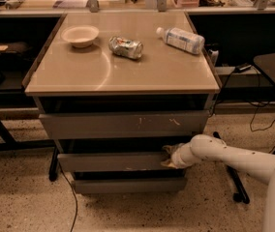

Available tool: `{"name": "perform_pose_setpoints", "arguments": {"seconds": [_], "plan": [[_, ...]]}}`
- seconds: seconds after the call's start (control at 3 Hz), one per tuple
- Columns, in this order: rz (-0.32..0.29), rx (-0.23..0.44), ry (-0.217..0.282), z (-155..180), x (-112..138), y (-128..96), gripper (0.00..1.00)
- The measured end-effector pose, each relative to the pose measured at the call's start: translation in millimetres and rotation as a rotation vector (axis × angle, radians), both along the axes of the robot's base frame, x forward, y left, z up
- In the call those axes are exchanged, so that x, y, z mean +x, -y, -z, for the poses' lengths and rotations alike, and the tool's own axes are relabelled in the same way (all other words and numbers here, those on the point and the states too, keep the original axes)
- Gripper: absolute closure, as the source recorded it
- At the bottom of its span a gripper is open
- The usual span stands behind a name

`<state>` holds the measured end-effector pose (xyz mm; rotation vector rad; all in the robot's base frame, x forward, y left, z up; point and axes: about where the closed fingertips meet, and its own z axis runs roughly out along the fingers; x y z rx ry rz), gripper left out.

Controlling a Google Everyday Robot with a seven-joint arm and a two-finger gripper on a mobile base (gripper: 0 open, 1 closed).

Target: Open middle drawer

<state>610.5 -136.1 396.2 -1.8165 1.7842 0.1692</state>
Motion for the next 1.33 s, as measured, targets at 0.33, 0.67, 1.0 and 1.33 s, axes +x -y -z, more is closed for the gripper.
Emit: {"name": "perform_pose_setpoints", "arguments": {"seconds": [0.33,0.67,1.0,1.33], "plan": [[0.000,0.000,0.000,-8.8,0.1,-0.1,0.89],[0.000,0.000,0.000,-13.2,0.1,-0.1,0.97],[0.000,0.000,0.000,-13.2,0.1,-0.1,0.78],[0.000,0.000,0.000,-13.2,0.1,-0.1,0.56]]}}
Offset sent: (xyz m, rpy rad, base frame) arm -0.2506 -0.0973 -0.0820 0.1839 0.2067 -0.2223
